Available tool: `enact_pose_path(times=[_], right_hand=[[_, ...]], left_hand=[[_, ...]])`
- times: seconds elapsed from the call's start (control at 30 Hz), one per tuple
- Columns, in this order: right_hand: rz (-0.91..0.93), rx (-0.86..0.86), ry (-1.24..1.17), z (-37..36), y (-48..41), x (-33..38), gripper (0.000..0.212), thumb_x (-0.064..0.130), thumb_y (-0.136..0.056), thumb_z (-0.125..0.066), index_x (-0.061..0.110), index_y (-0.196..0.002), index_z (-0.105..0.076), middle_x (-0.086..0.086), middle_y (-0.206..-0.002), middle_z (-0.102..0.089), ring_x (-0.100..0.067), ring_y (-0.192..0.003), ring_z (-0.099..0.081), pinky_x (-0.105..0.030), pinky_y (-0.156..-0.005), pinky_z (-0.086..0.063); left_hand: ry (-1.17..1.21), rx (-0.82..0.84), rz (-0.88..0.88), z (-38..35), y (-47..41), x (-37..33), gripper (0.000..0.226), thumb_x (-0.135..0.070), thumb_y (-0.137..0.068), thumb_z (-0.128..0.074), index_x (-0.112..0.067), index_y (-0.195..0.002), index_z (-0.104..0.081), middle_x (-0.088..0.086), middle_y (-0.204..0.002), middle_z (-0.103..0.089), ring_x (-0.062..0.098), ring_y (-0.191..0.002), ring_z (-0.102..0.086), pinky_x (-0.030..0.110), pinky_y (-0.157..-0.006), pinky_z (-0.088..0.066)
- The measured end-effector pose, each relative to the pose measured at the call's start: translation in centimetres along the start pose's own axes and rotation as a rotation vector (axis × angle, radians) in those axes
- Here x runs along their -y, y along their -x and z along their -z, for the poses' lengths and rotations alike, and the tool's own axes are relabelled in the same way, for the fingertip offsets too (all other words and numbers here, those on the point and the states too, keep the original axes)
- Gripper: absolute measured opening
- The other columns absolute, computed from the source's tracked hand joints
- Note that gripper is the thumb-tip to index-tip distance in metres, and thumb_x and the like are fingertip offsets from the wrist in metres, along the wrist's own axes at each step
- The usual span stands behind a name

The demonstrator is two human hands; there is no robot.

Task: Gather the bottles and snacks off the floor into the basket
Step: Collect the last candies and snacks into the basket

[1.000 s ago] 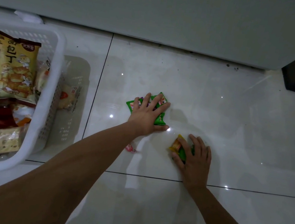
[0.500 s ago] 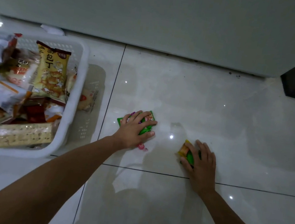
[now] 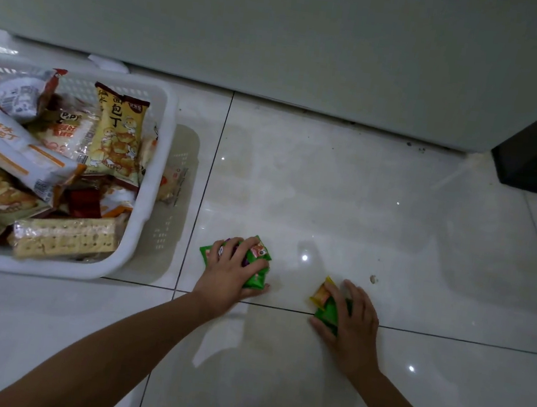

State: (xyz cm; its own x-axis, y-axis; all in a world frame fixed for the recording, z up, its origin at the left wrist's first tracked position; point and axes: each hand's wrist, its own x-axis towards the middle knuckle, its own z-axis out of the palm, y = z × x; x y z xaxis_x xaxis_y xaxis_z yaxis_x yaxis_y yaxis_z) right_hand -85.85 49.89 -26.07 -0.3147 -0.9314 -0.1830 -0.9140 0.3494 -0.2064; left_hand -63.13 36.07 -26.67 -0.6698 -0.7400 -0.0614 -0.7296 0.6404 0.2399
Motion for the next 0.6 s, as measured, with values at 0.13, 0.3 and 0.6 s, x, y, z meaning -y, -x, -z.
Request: enact_pose_path(times=[0.13,0.3,0.6], right_hand=[[-0.029,-0.053,0.035,-0.4,0.2,0.1,0.069,0.067,-0.072,-0.041,0.029,-0.128,-0.054,-0.009,-0.125,-0.056,-0.035,-0.111,-0.050,-0.050,-0.087,-0.043],[0.046,-0.206,0.109,-1.0,-0.1,-0.2,0.059,0.064,-0.073,-0.042,0.031,-0.122,-0.052,-0.010,-0.107,-0.061,-0.028,-0.099,-0.041,-0.046,-0.076,-0.047],[0.243,-0.240,0.310,-0.8,-1.3,-0.4,0.051,0.064,-0.088,-0.026,0.025,-0.110,-0.051,-0.008,-0.088,-0.065,-0.030,-0.076,-0.053,-0.035,-0.054,-0.045]], left_hand=[[-0.070,-0.024,-0.073,0.1,0.3,0.2,0.041,-0.064,-0.074,-0.061,-0.035,-0.104,-0.062,0.008,-0.130,-0.056,0.034,-0.111,-0.056,0.054,-0.091,-0.043],[-0.170,0.036,-0.210,0.4,0.4,0.9,0.048,-0.063,-0.064,-0.071,-0.037,-0.104,-0.063,0.012,-0.127,-0.059,0.033,-0.101,-0.061,0.049,-0.083,-0.049],[-0.149,0.105,-0.419,1.1,1.0,1.1,0.045,-0.057,-0.059,-0.076,-0.034,-0.097,-0.066,0.012,-0.106,-0.065,0.026,-0.086,-0.064,0.030,-0.064,-0.052]])
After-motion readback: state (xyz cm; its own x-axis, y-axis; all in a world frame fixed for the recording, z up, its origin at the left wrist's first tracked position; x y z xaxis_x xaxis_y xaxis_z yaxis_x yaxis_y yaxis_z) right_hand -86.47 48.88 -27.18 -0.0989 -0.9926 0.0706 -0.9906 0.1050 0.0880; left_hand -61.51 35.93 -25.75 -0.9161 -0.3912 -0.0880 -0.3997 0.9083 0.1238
